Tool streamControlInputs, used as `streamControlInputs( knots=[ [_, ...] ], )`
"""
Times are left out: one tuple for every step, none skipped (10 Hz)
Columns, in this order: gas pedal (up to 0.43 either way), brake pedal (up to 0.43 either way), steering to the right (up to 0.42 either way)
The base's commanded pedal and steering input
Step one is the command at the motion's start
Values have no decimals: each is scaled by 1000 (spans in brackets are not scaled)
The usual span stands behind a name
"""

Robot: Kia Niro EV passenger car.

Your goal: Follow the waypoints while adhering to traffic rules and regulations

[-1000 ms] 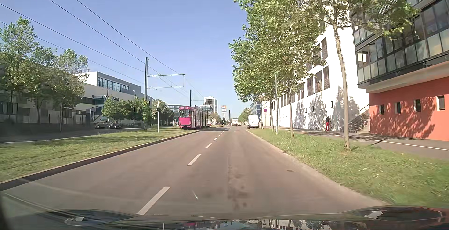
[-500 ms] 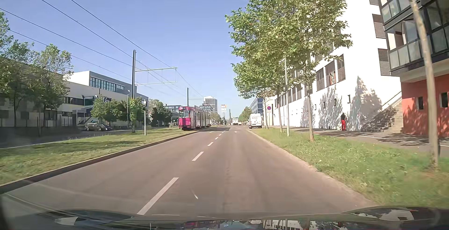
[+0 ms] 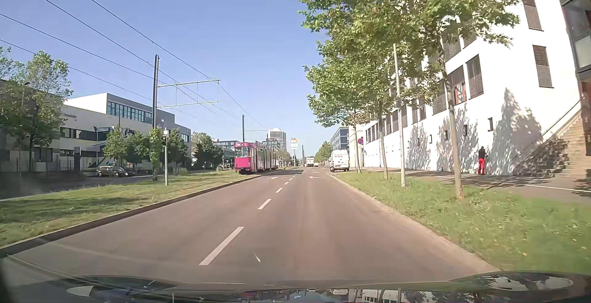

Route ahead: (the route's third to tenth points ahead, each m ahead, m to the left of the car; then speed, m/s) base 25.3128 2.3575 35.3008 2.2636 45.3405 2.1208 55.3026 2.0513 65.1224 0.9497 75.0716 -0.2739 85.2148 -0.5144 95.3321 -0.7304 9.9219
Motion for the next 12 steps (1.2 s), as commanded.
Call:
streamControlInputs(
  knots=[
    [87,0,0],
    [87,0,0],
    [87,0,0],
    [79,0,0],
    [67,0,0],
    [67,0,0],
    [67,0,1],
    [67,0,3],
    [67,0,2],
    [67,0,3],
    [67,0,3],
    [67,0,3]
  ],
)
